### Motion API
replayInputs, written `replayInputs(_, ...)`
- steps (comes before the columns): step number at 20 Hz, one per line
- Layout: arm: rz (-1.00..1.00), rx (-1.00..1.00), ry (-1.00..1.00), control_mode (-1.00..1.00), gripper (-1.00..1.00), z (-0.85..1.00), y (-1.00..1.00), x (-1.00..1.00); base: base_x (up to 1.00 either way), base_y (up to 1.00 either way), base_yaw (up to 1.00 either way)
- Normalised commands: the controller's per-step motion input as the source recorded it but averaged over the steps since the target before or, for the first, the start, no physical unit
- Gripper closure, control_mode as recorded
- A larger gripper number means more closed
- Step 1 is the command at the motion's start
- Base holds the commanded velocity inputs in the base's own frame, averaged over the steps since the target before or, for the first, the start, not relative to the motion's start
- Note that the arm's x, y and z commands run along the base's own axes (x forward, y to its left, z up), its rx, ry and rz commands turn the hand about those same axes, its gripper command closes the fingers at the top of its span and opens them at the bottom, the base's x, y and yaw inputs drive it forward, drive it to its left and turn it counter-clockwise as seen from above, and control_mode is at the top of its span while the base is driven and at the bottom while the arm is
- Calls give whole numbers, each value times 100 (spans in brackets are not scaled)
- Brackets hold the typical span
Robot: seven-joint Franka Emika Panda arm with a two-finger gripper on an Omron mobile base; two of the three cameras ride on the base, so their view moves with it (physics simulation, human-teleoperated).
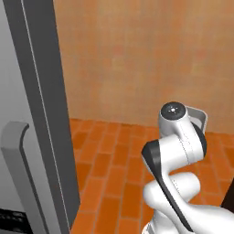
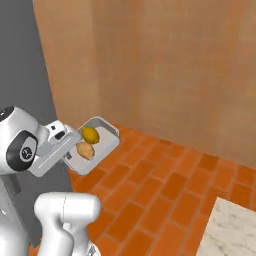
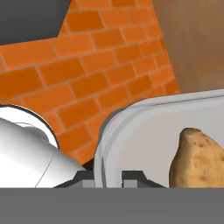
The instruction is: Take the meat container that has the steak and place it on the second highest rack of the freezer. Then take the vegetable container that has the lemon and potato and place it on the highest rack of the freezer.
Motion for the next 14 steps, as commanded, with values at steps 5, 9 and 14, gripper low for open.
replayInputs(5,0,0,0,100,100,0,0,0,3,4,68)
replayInputs(9,0,0,0,100,100,0,0,0,69,-24,58)
replayInputs(14,0,0,0,100,100,0,0,0,95,-12,51)
